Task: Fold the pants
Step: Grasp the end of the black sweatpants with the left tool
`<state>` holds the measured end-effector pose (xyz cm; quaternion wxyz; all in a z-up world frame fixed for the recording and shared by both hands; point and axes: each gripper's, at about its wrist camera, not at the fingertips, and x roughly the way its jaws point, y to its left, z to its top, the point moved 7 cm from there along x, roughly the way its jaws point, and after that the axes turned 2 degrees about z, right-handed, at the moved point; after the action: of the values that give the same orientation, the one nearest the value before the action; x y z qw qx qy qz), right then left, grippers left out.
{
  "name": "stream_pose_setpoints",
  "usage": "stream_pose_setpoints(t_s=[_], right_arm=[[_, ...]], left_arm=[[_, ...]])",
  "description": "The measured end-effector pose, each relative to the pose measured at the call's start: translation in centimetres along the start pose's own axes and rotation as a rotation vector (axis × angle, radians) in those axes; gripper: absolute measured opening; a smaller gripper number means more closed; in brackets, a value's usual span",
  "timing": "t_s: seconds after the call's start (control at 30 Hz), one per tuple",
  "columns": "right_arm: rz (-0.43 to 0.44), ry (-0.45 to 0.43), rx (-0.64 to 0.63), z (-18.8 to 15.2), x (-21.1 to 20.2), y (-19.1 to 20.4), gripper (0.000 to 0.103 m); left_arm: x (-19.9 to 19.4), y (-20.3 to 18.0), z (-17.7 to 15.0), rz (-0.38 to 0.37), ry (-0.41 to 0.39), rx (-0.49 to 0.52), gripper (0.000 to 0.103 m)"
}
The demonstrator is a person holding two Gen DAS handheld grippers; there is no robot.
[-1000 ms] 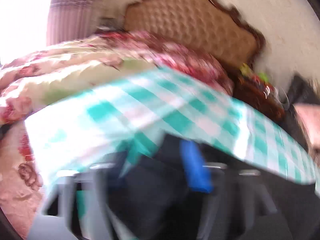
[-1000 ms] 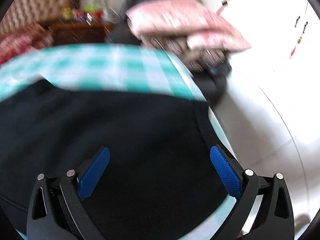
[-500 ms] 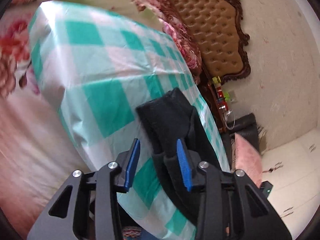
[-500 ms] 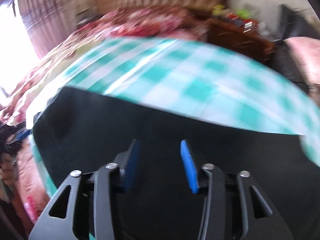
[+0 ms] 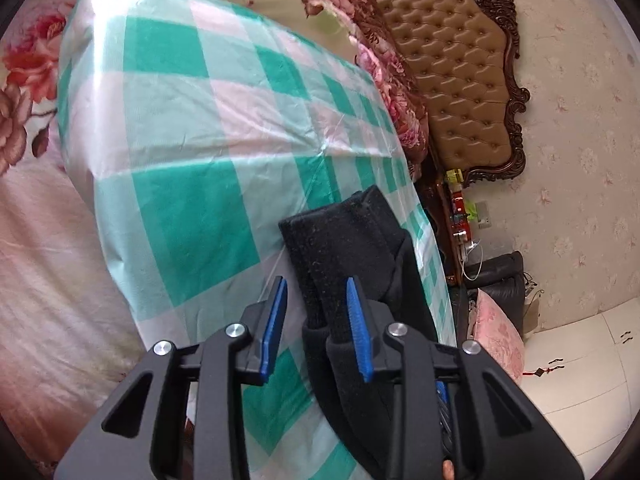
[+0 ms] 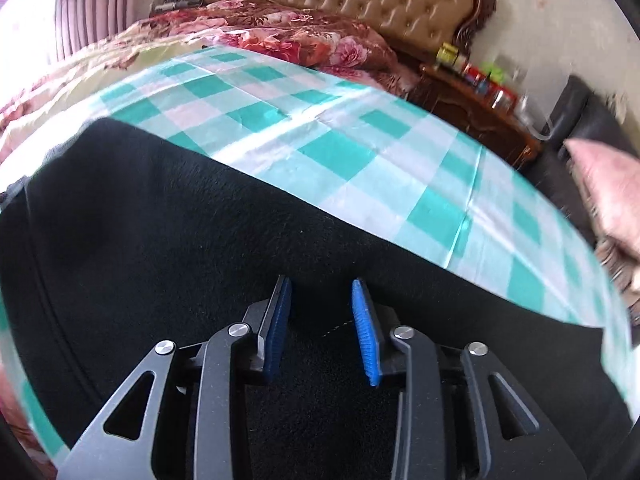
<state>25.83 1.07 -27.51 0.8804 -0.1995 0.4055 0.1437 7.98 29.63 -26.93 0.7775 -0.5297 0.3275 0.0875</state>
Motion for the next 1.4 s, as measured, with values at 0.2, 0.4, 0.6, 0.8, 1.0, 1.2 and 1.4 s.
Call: stream_pose_setpoints(t_s=[0.2,0.4,0.6,0.8,1.0,1.2,1.4], right_arm=[[-0.004,0.012,0.095,0.0,0.5,-1.8,0.064],[0.056,-0.015,0.159,-0.2,0.3,-2.5,0.066],[0.053,-0.008,0.162,-0.1,0.4,-2.4,0.071],[0.03,0.0,0.138,-0.2,0.5,-2.1,0.073],[0.042,0.0,0.148,-0.3,0.5,-2.1,0.074],[0.053,0.003,0.154,-0.3,0.5,-2.2,0.074],[0.069,0.003,0.16,-0.3,0.5,-2.3,0.075]], left_arm=[[1.7,-1.4,0.8,0.02,0.052,0.051,0.005],[-1.0,-8.7,1.6,-0.004,-0.079,0.342,0.005],[2.8,-2.1,1.7,0.054,0.024,0.135,0.019],[0.8,-0.8,1.4,0.02,0.031,0.037,0.033],[2.0,-0.4,0.2,-0.009,0.071,-0.038,0.04],[3.2,-0.2,0.6,-0.007,0.063,-0.084,0.03],[3.9,0.5,1.1,-0.085,0.059,-0.129,0.012]])
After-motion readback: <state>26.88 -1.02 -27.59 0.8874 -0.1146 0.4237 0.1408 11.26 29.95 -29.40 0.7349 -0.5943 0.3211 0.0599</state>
